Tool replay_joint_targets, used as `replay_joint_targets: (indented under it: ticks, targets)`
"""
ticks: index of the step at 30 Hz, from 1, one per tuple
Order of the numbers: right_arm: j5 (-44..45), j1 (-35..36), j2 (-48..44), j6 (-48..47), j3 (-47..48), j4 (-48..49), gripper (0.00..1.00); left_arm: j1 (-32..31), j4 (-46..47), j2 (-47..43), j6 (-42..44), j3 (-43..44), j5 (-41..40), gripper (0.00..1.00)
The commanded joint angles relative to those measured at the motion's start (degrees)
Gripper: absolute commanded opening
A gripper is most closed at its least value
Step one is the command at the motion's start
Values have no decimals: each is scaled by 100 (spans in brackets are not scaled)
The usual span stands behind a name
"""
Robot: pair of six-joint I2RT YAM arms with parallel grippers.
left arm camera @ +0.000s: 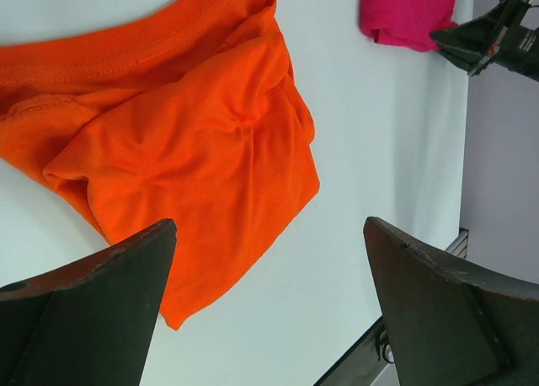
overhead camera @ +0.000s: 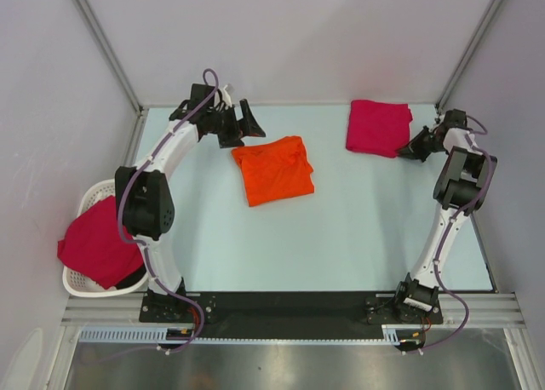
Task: Fold and stack the t-shirts
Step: Put the neatly folded tshirt into the corner of the board with both arms
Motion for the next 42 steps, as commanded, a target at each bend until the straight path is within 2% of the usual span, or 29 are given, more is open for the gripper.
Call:
replay_joint_targets:
  ticks: [1, 11, 21, 25, 26, 28, 29, 30, 31, 32, 35, 38, 40, 42]
  targets:
    - [150, 341, -918, -879, -1250, -904, 0, -71, 143, -165, 44, -36, 95, 100]
    - [501, 386, -2597, -1389, -3826, -1537, 0, -255, 134, -129, 79, -44, 104, 100]
    - [782, 307, -3750, -1539, -5085, -2012, 0, -361, 116, -217, 132, -123, 86, 100]
    - [994, 403, -3873, -1583, -5105, -2134, 1, -370, 90, -270, 176, -229, 69, 100]
    - [1046, 438, -3944, -1600, -5026, -2205, 13, -370, 73, -313, 202, -238, 68, 100]
    - [1160, 552, -4285, -1635, -4536, -2528, 23, -370, 46, -401, 272, -264, -97, 100]
    - [1335, 579, -4444, -1618, -4289, -2635, 33, -361, 20, -497, 299, -256, -177, 100]
    - [1406, 605, -4576, -1574, -4043, -2749, 39, -352, 2, -542, 325, -203, -256, 100]
    - [1503, 658, -4760, -1539, -3423, -3029, 54, -335, -24, -586, 334, -168, -326, 100]
    - [1652, 702, -4796, -1495, -3095, -3171, 60, -317, -59, -621, 334, -89, -344, 100]
    - [1750, 1052, -4805, -1258, -2091, -3331, 73, -291, -173, -613, 378, 60, -520, 100]
    - [1679, 1509, -4614, -1012, -1608, -2646, 87, -291, -226, -569, 422, 61, -678, 99]
    - [1460, 1694, -4245, -907, -1449, -2259, 88, -273, -288, -473, 431, 61, -766, 100]
    - [847, 1975, -3516, -801, -1167, -1892, 87, -256, -384, -385, 396, 105, -863, 100]
